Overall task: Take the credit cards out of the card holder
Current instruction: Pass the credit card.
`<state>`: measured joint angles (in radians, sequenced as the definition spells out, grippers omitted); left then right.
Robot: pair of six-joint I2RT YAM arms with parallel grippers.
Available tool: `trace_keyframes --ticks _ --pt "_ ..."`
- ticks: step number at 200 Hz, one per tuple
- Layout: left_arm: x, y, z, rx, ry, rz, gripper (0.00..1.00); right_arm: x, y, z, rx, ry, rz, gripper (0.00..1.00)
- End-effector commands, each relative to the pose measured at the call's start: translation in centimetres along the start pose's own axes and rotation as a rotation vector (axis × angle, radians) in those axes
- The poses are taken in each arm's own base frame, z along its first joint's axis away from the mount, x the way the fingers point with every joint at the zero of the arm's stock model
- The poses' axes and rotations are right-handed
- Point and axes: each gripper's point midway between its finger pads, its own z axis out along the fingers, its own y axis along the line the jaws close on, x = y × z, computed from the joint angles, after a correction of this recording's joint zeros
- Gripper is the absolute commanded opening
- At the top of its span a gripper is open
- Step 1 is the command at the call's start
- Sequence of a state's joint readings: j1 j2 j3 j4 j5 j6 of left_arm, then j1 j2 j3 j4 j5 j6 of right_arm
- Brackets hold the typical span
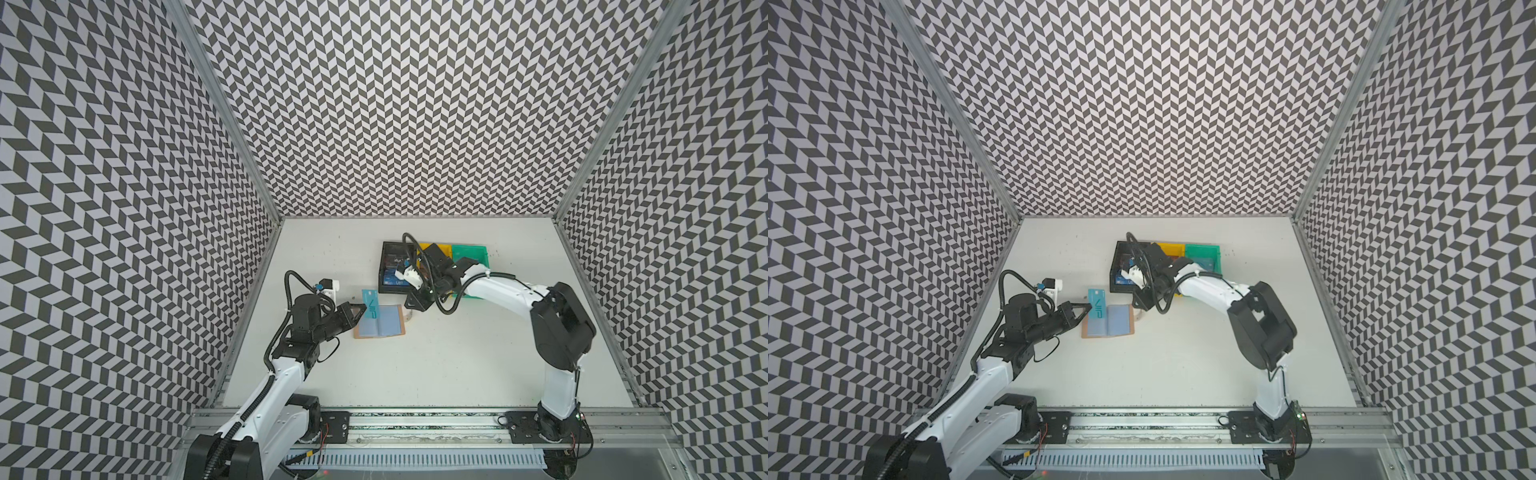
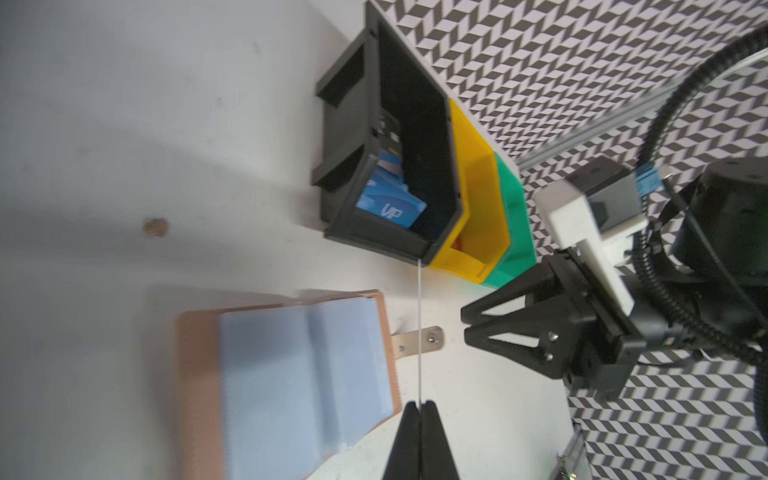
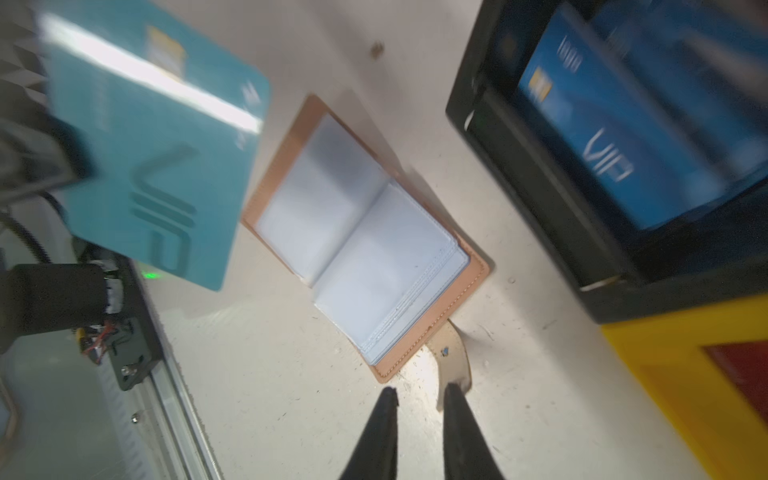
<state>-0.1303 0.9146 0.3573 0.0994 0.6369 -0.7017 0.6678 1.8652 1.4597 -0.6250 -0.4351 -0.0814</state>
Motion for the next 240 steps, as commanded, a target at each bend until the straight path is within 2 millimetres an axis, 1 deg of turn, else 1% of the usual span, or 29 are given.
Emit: trace_keyframes --ticks 1,14,29,43,65,92,122,167,214,240 --pt "-0.6 -4.3 -0.2 0.223 0.005 0.047 0.0 -2.8 1.2 -5.7 -0.078 -0.124 0.006 0.27" --pt "-0.5 -5.5 -0.2 0.297 0.01 0.05 0.0 -3.2 1.7 -7.4 -0.136 -0.172 0.015 0.28" --pt "-0.3 -6.8 0.0 0.365 0.025 0.058 0.0 -3.4 2.7 -8.7 -0.221 -0.215 0.019 0.3" --pt "-0.1 -8.0 0.2 0.417 0.036 0.072 0.0 -3.5 4.0 -9.4 -0.298 -0.247 0.01 0.31" --pt "0.2 -9.2 0.5 0.459 0.045 0.086 0.0 -3.2 5.2 -9.6 -0.374 -0.261 0.009 0.32" --pt "0.4 -10.1 0.5 0.489 0.03 0.1 0.0 -2.6 4.9 -9.0 -0.383 -0.253 0.03 0.32" --pt "0.5 -10.3 0.8 0.486 0.026 0.101 0.0 -2.1 5.5 -8.7 -0.44 -0.251 0.04 0.33" --pt "0.5 -10.0 1.3 0.474 0.025 0.093 0.0 -1.8 6.7 -9.2 -0.514 -0.275 0.031 0.33" --pt "0.7 -10.0 1.8 0.471 0.03 0.09 0.0 -1.5 7.2 -9.3 -0.552 -0.28 0.03 0.33" --pt "0.9 -10.3 2.1 0.481 0.044 0.094 0.0 -1.6 7.2 -9.2 -0.559 -0.281 0.029 0.34"
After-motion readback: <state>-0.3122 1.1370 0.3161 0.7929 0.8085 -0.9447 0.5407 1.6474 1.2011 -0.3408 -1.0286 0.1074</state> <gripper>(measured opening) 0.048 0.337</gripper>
